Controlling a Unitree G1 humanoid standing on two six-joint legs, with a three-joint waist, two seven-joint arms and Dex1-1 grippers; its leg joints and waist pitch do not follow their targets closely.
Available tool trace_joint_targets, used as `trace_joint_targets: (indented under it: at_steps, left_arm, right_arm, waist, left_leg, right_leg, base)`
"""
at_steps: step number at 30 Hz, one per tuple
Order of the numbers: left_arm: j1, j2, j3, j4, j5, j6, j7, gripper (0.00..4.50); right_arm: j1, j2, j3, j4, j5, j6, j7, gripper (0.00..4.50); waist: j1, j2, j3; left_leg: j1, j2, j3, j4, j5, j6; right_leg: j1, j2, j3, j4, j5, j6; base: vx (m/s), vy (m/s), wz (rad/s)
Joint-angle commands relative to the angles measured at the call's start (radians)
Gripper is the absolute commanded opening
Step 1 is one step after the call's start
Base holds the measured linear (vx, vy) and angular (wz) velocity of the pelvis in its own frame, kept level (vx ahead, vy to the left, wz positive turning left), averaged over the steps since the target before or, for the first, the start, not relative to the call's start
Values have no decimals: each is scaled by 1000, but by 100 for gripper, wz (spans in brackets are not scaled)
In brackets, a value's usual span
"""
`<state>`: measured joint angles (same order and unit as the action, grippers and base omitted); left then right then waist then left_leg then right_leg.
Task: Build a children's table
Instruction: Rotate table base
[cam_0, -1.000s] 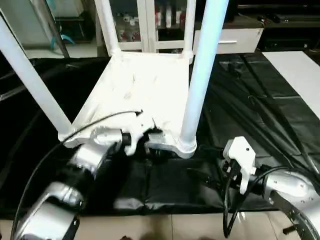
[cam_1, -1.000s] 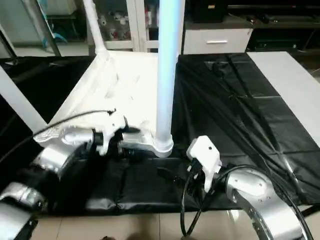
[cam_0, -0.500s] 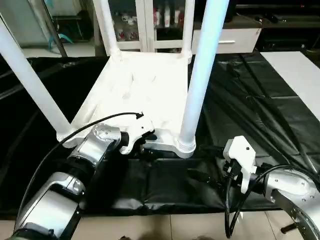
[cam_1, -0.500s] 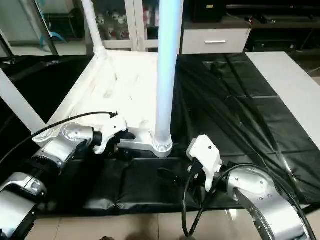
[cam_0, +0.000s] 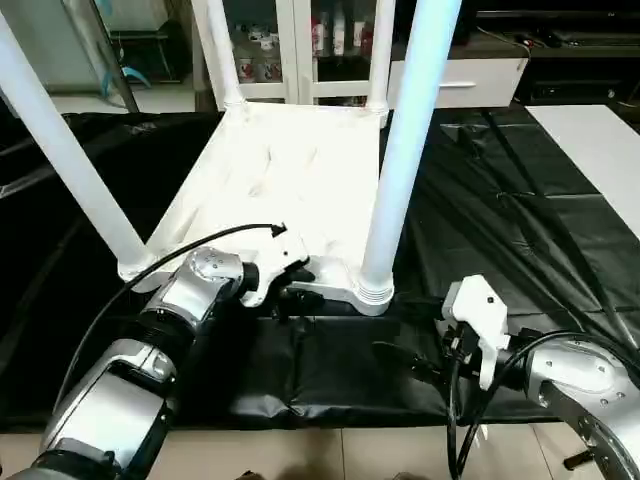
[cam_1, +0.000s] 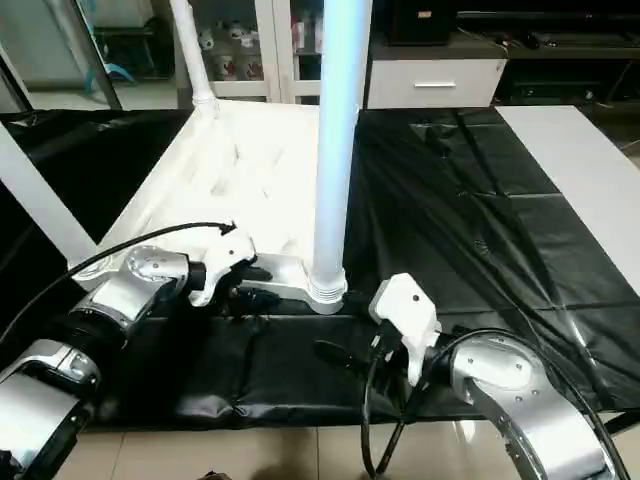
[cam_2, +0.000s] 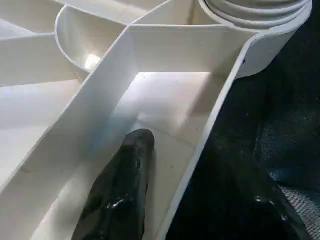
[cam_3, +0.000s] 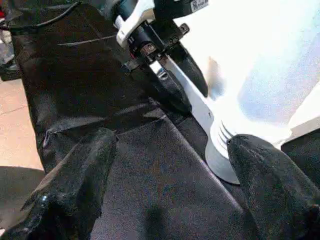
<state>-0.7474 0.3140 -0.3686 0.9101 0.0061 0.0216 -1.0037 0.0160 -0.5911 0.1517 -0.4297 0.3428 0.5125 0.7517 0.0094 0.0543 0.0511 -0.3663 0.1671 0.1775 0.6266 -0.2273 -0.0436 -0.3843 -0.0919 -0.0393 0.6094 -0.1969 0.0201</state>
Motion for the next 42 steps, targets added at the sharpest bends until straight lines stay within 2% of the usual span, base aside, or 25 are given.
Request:
trace_joint_targets:
  at_steps: [1,5,6,8,11,12,16,17,18,21,22,23,24,25,27,28,29,30,31,32,34,35,38,41,42]
  left_arm:
    - [-5,3,7,16,18,42,3,155]
    - [1,-3,26,20,12,81,27,130]
    - [15,-6,65,0,-11,138,88,118]
    - [23,-5,81,-13,-17,162,121,112]
    - [66,4,130,-71,-10,244,268,101]
    - [83,8,142,-94,-3,263,311,98]
    - [137,17,167,-167,21,314,396,95]
    - [179,18,178,-230,34,349,416,93]
    - [179,18,178,-230,34,349,416,93]
    - [230,18,185,-313,48,392,428,89]
    - [271,16,186,-379,55,416,428,87]
    - [318,14,170,-465,43,397,394,84]
    - [318,14,170,-465,43,397,394,82]
    - [343,13,158,-511,34,380,372,82]
    - [346,12,157,-518,32,377,369,81]
    - [396,5,98,-623,-41,297,263,81]
    - [410,5,77,-654,-66,279,229,80]
    - [419,5,62,-678,-83,283,207,80]
    - [419,5,62,-678,-83,283,207,79]
    - [426,2,58,-702,-92,303,204,77]
    - [427,-6,66,-718,-98,329,212,77]
    - [429,-21,84,-742,-113,382,212,110]
    - [434,-28,93,-778,-115,425,196,144]
    - [426,-11,76,-775,-89,377,192,168]
    - [417,5,67,-765,-84,359,179,176]
  right_arm:
    - [-5,-4,3,-11,-3,1,7,391]
    - [-6,0,3,-5,-8,1,-4,391]
    - [-16,15,0,24,-39,6,-51,391]
    - [-23,25,-4,39,-55,5,-76,391]
    - [-38,51,-22,69,-70,11,-126,391]
    - [-41,57,-25,74,-72,13,-136,391]
    - [-47,68,-31,82,-76,19,-156,391]
    - [-48,71,-32,86,-77,22,-162,391]
    - [-48,71,-32,86,-77,22,-162,391]
    - [-52,75,-33,94,-82,28,-171,391]
    - [-55,79,-36,103,-86,31,-178,391]
    - [-63,83,-38,117,-90,34,-187,391]
    - [-63,83,-38,117,-90,34,-187,391]
    - [-68,85,-39,124,-92,35,-191,391]
    - [-69,85,-40,125,-92,36,-192,391]
    - [-88,90,-42,150,-98,36,-197,391]
    - [-94,89,-44,155,-99,35,-195,391]
    - [-97,86,-45,157,-98,34,-190,391]
    - [-97,86,-45,157,-98,34,-190,391]
    - [-98,79,-47,156,-97,31,-184,391]
    - [-97,74,-48,156,-94,28,-177,391]
    - [-96,67,-47,155,-93,24,-169,391]
    - [-94,59,-47,155,-91,20,-159,391]
    - [-92,52,-47,155,-90,16,-146,391]
    - [-92,49,-46,156,-91,12,-137,391]
  waist:
    - [4,-16,-60]
    - [0,-17,-57]
    - [-2,-17,-57]
    - [-10,-16,-55]
    - [-21,-18,-55]
    - [-30,-18,-55]
    - [-51,-19,-53]
    - [-56,-24,-54]
    - [-60,-20,-53]
    - [-59,-18,-50]
    - [-60,-29,-51]
    - [-55,-24,-53]
    - [-58,-21,-51]
    - [-54,-18,-52]
    - [-47,-19,-52]
    - [-39,-29,-53]
    - [-34,-28,-55]
    - [-25,-25,-56]
    - [-25,-25,-56]
    - [-5,-24,-57]
    - [12,-24,-55]
    - [21,-25,-56]
    - [21,-28,-56]
    - [18,-30,-57]
    - [17,-35,-57]
  left_leg:
    - [5,58,-21,-88,-136,72]
    - [2,57,-23,-90,-147,68]
    - [3,57,-22,-90,-153,66]
    - [2,55,-22,-91,-172,53]
    - [-5,54,-26,-91,-177,50]
    - [-11,53,-29,-93,-174,52]
    - [-9,50,-30,-91,-190,63]
    - [-9,49,-28,-90,-195,66]
    - [-6,50,-29,-90,-192,70]
    - [-4,53,-28,-92,-200,70]
    - [-4,57,-28,-93,-196,69]
    - [-4,61,-32,-95,-179,72]
    - [-8,59,-30,-95,-175,76]
    - [2,57,-26,-93,-190,75]
    - [0,58,-26,-95,-190,71]
    - [1,59,-26,-96,-176,74]
    - [-1,61,-25,-96,-154,78]
    - [6,61,-22,-94,-138,80]
    - [6,61,-22,-94,-138,80]
    - [24,62,-10,-89,-118,82]
    - [18,65,-5,-93,-109,79]
    - [22,65,-1,-94,-111,69]
    - [15,62,-1,-95,-116,54]
    - [13,60,-2,-95,-124,57]
    - [11,60,-2,-94,-119,58]
  right_leg:
    - [45,-57,40,-65,-81,-310]
    - [47,-58,39,-68,-110,-306]
    - [47,-58,39,-68,-119,-304]
    - [44,-57,39,-72,-163,-302]
    - [48,-57,37,-74,-188,-290]
    - [54,-57,34,-71,-193,-282]
    - [49,-53,32,-78,-218,-272]
    - [47,-51,32,-82,-238,-265]
    - [44,-51,33,-84,-246,-264]
    - [39,-49,32,-87,-268,-259]
    - [40,-51,34,-84,-259,-263]
    - [41,-56,34,-80,-248,-266]
    - [38,-52,34,-82,-241,-265]
    - [31,-47,33,-85,-242,-267]
    - [33,-49,34,-84,-233,-268]
    - [33,-51,35,-80,-225,-263]
    - [33,-52,35,-77,-193,-265]
    - [29,-49,36,-75,-164,-270]
    - [29,-49,36,-75,-164,-270]
    - [17,-44,40,-72,-104,-284]
    - [24,-46,39,-69,-105,-276]
    - [22,-46,40,-68,-112,-267]
    - [27,-49,40,-68,-131,-251]
    - [28,-50,40,-72,-144,-235]
    - [29,-50,40,-72,-139,-231]
  base:
    - [0,0,0]
    - [0,0,0]
    - [0,0,0]
    - [0,0,0]
    - [0,0,0]
    - [0,0,0]
    - [0,0,0]
    - [0,0,0]
    - [0,0,0]
    - [0,0,0]
    - [0,0,0]
    - [0,0,0]
    - [0,0,0]
    - [0,0,0]
    - [0,0,0]
    - [0,0,0]
    - [0,0,0]
    - [0,0,0]
    - [0,0,0]
    - [0,0,0]
    - [0,0,0]
    - [0,0,0]
    - [0,0,0]
    - [0,0,0]
    - [0,0,0]
